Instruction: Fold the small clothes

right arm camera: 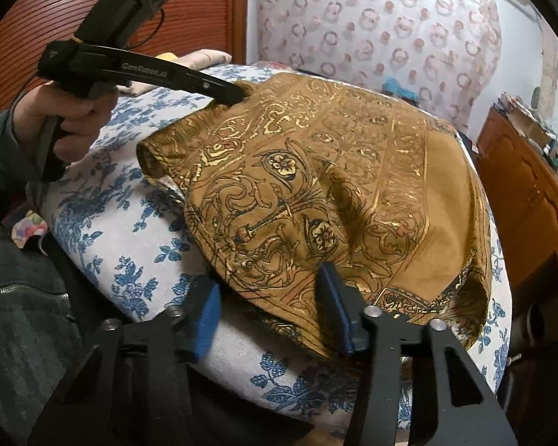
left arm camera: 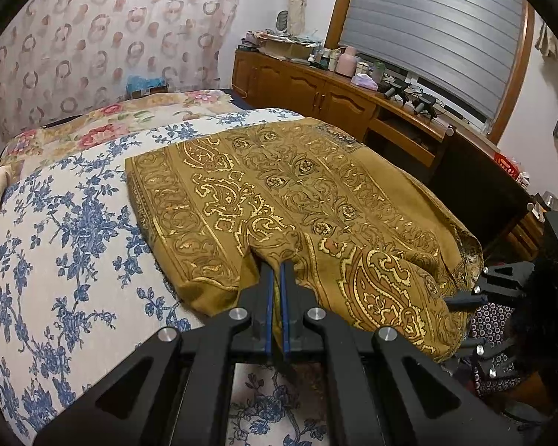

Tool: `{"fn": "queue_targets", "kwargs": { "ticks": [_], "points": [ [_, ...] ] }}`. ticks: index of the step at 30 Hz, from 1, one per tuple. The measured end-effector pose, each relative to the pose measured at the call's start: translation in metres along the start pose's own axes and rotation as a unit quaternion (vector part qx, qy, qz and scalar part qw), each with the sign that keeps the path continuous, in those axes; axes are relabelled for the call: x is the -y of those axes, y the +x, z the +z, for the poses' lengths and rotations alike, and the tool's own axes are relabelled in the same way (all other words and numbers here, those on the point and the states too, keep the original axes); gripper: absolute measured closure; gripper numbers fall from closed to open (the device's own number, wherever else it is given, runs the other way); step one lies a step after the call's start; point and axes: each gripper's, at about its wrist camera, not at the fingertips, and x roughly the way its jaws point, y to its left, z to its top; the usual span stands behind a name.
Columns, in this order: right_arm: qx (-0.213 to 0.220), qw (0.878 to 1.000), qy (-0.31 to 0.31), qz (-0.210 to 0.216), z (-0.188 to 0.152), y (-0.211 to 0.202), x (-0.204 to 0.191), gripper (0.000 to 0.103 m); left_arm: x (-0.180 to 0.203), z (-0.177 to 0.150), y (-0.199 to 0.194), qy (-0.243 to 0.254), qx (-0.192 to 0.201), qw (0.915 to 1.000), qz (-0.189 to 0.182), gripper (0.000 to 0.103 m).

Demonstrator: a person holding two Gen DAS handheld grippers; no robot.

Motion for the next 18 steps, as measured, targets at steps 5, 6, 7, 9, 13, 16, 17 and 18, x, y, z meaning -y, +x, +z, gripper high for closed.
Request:
{"fn": "queue_targets", "kwargs": {
  "ticks": [5, 6, 7, 9, 13, 16, 17, 18],
  "points": [
    [0.006, 1.0, 0.009, -0.013, 0.003, -0.001, 0.007, 0.094, 0.002, -0.001, -0.003, 0.001, -0.001, 1.0, 0.003, 0.102],
    [0.009, 1.0, 0.012, -0.012, 0.004, -0.003, 0.009, 0.095, 0.003, -0.001, -0.005, 0.002, -0.001, 1.0, 0.005, 0.102],
    [0.012, 1.0, 0.014, -0.013, 0.006, -0.005, 0.011, 0.096, 0.003, -0.001, -0.007, 0.002, 0.001, 1.0, 0.007, 0.102],
    [0.023, 0.999, 0.013, -0.02, 0.011, -0.011, 0.015, 0.096, 0.004, 0.0, -0.012, 0.002, 0.006, 0.9999, 0.009, 0.101],
    [0.051, 0.998, 0.013, -0.041, 0.025, -0.024, 0.022, 0.096, 0.006, 0.004, -0.025, -0.001, 0.016, 0.9998, 0.014, 0.099],
    [0.071, 0.996, 0.01, -0.058, 0.038, -0.031, 0.029, 0.097, 0.006, 0.007, -0.033, 0.0, 0.023, 0.9996, 0.015, 0.095],
    [0.078, 0.995, 0.008, -0.064, 0.044, -0.033, 0.032, 0.097, 0.004, 0.008, -0.035, 0.001, 0.024, 0.9996, 0.014, 0.092],
    [0.081, 0.994, 0.007, -0.067, 0.048, -0.032, 0.034, 0.097, 0.003, 0.009, -0.038, 0.002, 0.027, 0.9995, 0.013, 0.089]
  ]
}}
